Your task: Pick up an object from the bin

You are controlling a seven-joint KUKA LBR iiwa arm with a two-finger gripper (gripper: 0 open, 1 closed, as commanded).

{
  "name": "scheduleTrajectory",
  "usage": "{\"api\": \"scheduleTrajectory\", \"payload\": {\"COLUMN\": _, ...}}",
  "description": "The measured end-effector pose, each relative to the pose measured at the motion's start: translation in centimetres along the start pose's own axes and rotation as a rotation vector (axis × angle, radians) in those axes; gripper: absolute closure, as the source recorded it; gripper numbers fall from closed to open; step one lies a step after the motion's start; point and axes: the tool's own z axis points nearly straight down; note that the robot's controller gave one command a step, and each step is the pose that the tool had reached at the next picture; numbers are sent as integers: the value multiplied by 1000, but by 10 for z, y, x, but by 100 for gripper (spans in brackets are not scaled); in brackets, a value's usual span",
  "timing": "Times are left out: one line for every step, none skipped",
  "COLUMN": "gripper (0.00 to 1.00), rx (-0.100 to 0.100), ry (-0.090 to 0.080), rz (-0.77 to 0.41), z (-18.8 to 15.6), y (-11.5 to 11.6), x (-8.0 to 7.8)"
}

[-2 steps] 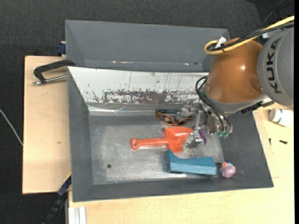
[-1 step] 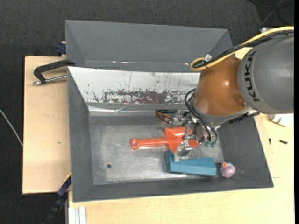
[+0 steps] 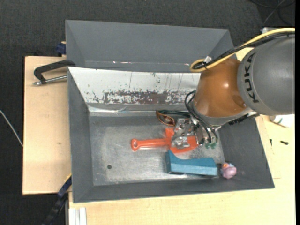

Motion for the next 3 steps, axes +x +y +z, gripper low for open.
{"api": "scheduleTrajectory", "payload": {"gripper": 0, "rx": 1, "ry": -1, "rz": 0, "z": 0, "y": 0, "x": 0}}
{"api": "scheduleTrajectory", "payload": {"gripper": 100, "rx": 0, "ry": 0, "rz": 0, "z": 0, "y": 0, "x": 0}}
{"api": "scheduleTrajectory", "payload": {"gripper": 0, "rx": 0, "ry": -1, "rz": 0, "z": 0, "y": 0, "x": 0}}
